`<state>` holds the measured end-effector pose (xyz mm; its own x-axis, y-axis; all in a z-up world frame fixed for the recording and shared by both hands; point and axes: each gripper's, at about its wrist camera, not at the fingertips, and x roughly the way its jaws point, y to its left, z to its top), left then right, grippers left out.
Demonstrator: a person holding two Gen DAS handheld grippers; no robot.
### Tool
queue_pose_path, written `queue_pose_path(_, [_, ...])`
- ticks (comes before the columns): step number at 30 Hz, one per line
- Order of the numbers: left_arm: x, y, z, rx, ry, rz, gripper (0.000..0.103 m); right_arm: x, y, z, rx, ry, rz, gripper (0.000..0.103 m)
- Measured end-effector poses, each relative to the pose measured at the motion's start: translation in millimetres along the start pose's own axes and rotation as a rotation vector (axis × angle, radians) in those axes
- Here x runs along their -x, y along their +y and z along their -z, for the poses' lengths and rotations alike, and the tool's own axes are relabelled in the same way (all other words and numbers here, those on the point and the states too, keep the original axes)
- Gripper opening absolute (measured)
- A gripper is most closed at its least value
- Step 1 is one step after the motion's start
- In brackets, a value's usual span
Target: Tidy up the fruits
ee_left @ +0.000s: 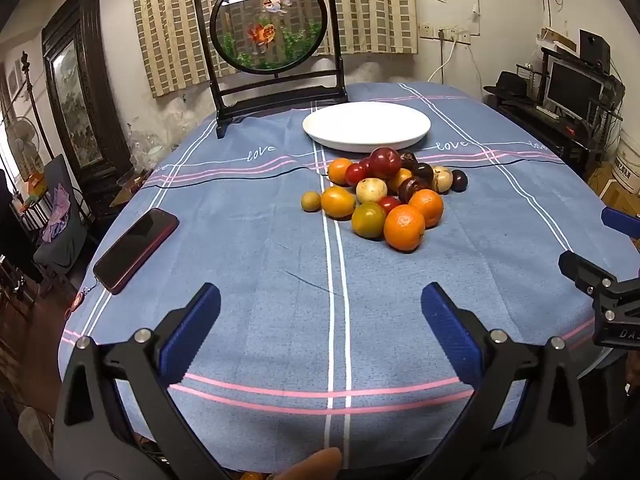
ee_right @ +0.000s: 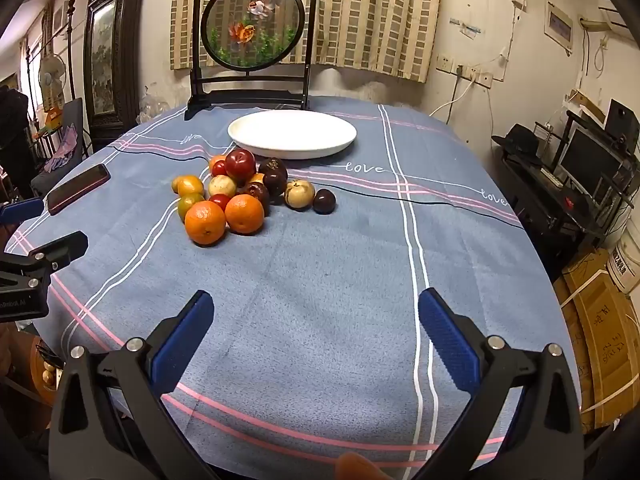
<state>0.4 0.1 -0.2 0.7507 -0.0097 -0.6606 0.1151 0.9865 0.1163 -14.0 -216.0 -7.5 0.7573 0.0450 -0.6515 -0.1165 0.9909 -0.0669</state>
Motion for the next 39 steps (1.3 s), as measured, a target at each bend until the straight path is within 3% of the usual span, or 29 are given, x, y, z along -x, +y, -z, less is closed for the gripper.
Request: queue_pose_path(39, [-1.3,-3.2,3.8,-0.006,0.004,0.005,0.101,0.2,0.2,1.1,-0.002,0.005,0.004,0.102])
